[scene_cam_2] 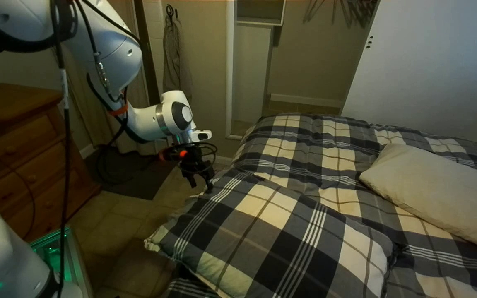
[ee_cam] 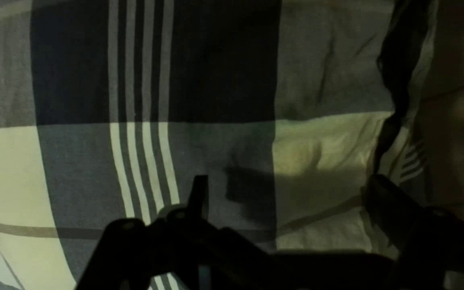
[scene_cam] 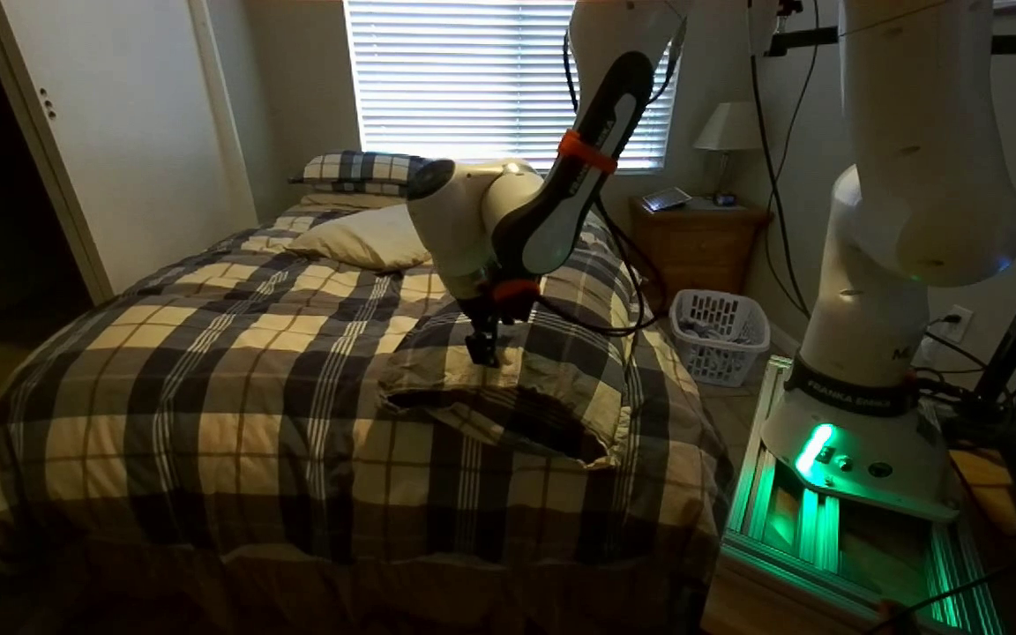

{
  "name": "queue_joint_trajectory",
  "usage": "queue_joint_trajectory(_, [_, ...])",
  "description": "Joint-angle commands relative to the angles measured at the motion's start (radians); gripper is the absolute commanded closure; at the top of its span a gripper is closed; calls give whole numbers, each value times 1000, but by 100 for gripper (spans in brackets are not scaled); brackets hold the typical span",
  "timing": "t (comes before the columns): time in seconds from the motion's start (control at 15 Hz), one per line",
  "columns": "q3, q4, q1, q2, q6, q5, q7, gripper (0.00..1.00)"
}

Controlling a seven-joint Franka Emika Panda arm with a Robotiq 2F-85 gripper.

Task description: Flip the pillow forward

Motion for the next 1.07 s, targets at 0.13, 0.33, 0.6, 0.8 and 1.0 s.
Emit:
queue_joint_trajectory(0.13, [10,135,53,105,-205,-23,48,0])
queue_joint_trajectory(0.33, [4,176,67,163,-207,-78,48,0])
queue_joint_trajectory(0.6, [-6,205,78,216,-170,-162,72,0])
queue_joint_trajectory(0.8, [-1,230,98,245,-184,-229,110,0])
queue_joint_trajectory(1.0, [4,246,101,276,-167,-275,144,0])
